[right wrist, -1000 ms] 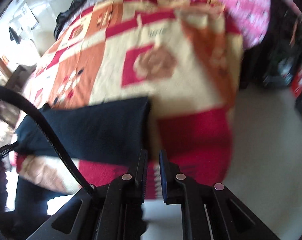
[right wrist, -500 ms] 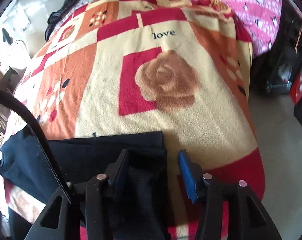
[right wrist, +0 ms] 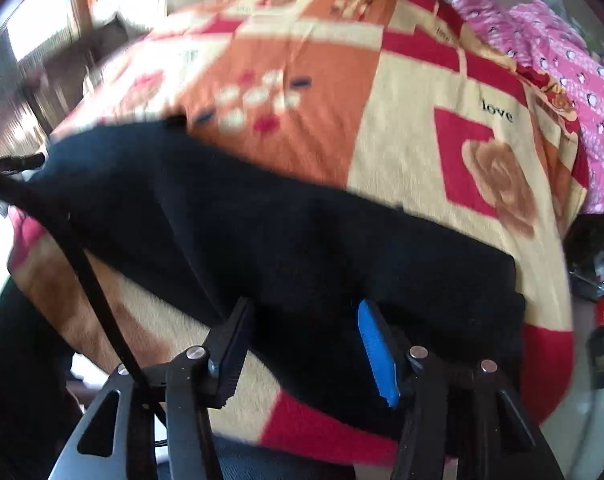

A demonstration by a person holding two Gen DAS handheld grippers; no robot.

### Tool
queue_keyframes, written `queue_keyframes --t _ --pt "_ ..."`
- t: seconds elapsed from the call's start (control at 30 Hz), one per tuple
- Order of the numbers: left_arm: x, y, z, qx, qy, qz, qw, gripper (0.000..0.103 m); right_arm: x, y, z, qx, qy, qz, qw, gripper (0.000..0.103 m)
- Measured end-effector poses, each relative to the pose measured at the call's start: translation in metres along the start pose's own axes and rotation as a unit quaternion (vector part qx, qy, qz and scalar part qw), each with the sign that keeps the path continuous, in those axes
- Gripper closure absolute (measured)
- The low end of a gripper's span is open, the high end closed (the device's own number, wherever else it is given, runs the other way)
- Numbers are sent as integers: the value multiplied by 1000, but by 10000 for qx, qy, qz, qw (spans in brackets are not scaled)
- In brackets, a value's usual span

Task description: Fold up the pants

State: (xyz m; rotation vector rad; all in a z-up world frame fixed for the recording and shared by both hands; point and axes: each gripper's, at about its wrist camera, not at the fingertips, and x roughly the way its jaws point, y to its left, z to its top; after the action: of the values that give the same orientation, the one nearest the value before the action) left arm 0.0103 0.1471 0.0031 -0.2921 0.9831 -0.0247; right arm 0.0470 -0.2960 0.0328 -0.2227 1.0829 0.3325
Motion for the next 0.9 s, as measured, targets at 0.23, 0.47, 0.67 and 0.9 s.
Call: queue_keyframes --t 0.23,0.47,0.67,0.9 --pt "4 6 5 -12 180 13 9998 100 -47 41 39 267 -1135 357 9925 53" --pt "2 14 2 108 33 50 9999 100 29 115 47 93 -364 1565 9870 50" --pt "-13 25 12 -242 -154 272 9992 101 14 154 45 -317 -248 1697 9847 43" --pt "-27 37 33 -1160 -415 -535 9909 100 27 145 44 119 -665 1889 9797 35"
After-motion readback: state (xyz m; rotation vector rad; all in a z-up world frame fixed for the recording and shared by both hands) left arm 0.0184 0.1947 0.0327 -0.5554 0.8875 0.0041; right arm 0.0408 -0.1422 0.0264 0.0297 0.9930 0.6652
